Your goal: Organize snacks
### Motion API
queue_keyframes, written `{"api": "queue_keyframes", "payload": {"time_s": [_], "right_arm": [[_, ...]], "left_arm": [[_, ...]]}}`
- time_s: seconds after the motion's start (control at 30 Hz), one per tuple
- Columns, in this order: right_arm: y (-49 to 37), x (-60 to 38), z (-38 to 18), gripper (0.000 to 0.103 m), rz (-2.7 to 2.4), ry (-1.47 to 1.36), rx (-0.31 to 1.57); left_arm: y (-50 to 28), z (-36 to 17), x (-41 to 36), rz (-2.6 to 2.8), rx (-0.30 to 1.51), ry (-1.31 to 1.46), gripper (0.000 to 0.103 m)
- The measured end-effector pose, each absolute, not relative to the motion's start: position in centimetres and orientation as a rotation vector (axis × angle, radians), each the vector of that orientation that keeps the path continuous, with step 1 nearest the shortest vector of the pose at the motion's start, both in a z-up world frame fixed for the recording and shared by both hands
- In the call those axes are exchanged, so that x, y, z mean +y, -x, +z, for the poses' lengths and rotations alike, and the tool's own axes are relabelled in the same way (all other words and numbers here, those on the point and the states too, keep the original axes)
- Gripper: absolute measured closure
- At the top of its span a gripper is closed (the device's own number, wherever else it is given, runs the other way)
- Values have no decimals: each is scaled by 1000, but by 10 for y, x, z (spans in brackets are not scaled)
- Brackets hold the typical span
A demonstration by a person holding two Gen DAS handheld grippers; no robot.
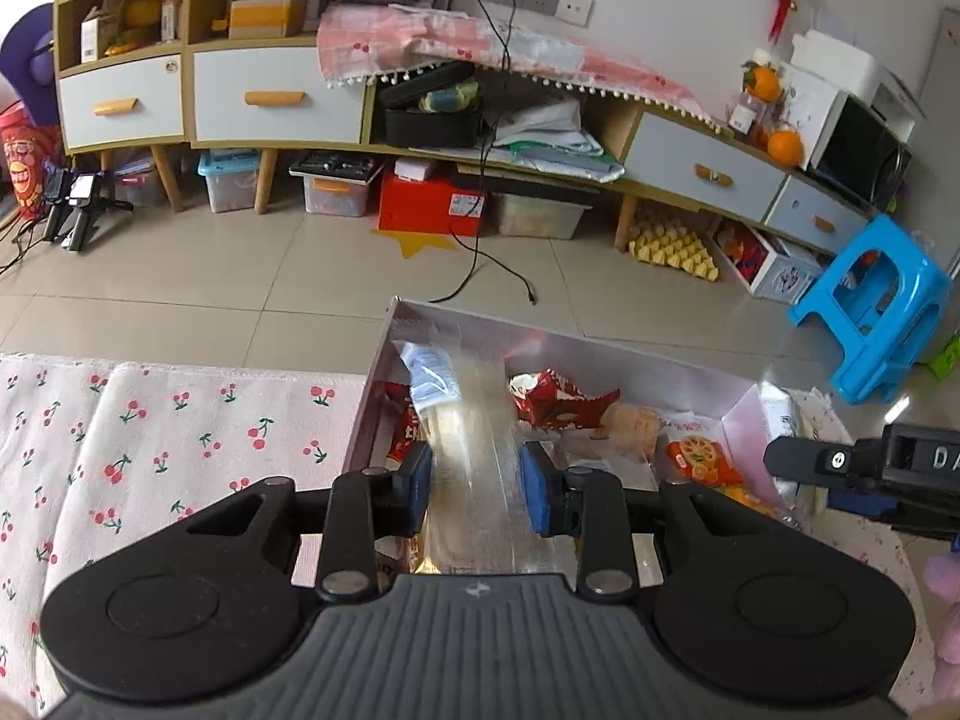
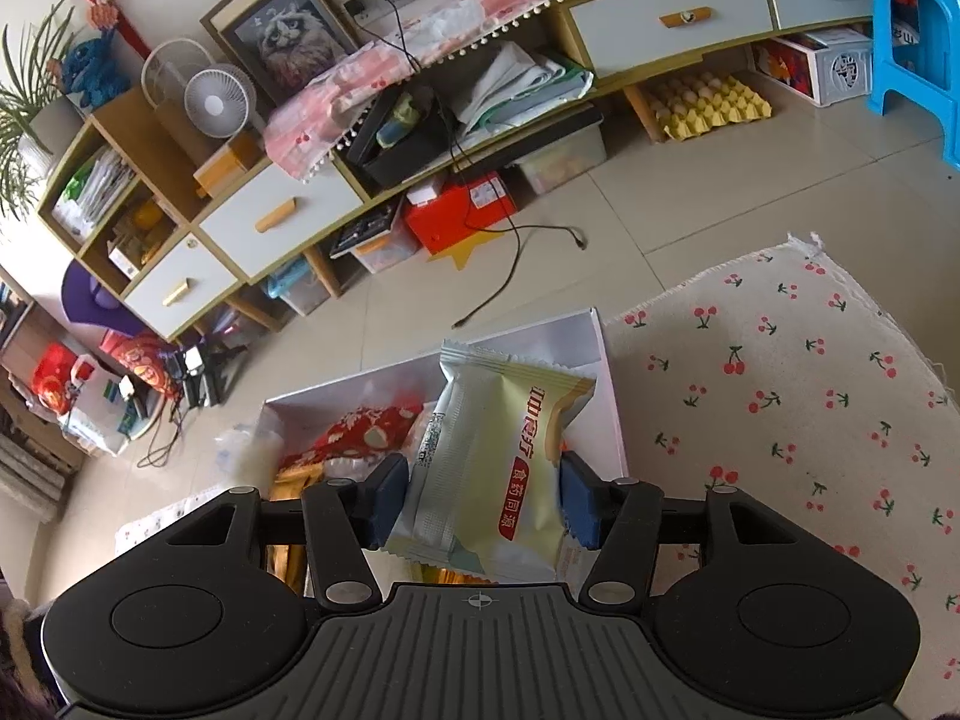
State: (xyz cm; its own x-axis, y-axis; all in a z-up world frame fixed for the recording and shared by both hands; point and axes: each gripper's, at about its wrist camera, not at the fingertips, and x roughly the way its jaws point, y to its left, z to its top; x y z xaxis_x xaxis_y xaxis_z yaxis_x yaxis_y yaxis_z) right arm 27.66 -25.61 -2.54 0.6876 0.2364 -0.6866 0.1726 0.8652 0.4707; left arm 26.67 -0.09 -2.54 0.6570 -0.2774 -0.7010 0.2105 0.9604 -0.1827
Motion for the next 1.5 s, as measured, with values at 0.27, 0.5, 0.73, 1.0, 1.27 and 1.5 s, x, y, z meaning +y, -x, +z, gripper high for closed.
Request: {"api": "queue_keyframes", "payload": {"time_s": [0.27, 0.5, 0.73, 1.0, 1.27, 1.5], "right_arm": [[-266, -265, -22, 27, 35, -587, 820], [-239, -269, -10, 26, 31, -560, 832], [-194, -267, 0, 22, 17, -490, 847], [-143, -249, -1, 22, 32, -365, 885], [-107, -227, -1, 18, 42, -266, 921], [-80, -211, 4, 14, 53, -217, 914]], "left_arm": [[-252, -19, -1, -252, 774, 62, 30], [-230, -9, 2, -227, 780, 65, 12], [-193, -6, 12, -183, 843, 87, 3], [-150, -6, 20, -164, 910, 67, 1], [-120, 1, 21, -152, 945, 40, 1], [-89, 1, 21, -136, 929, 12, 1]]}}
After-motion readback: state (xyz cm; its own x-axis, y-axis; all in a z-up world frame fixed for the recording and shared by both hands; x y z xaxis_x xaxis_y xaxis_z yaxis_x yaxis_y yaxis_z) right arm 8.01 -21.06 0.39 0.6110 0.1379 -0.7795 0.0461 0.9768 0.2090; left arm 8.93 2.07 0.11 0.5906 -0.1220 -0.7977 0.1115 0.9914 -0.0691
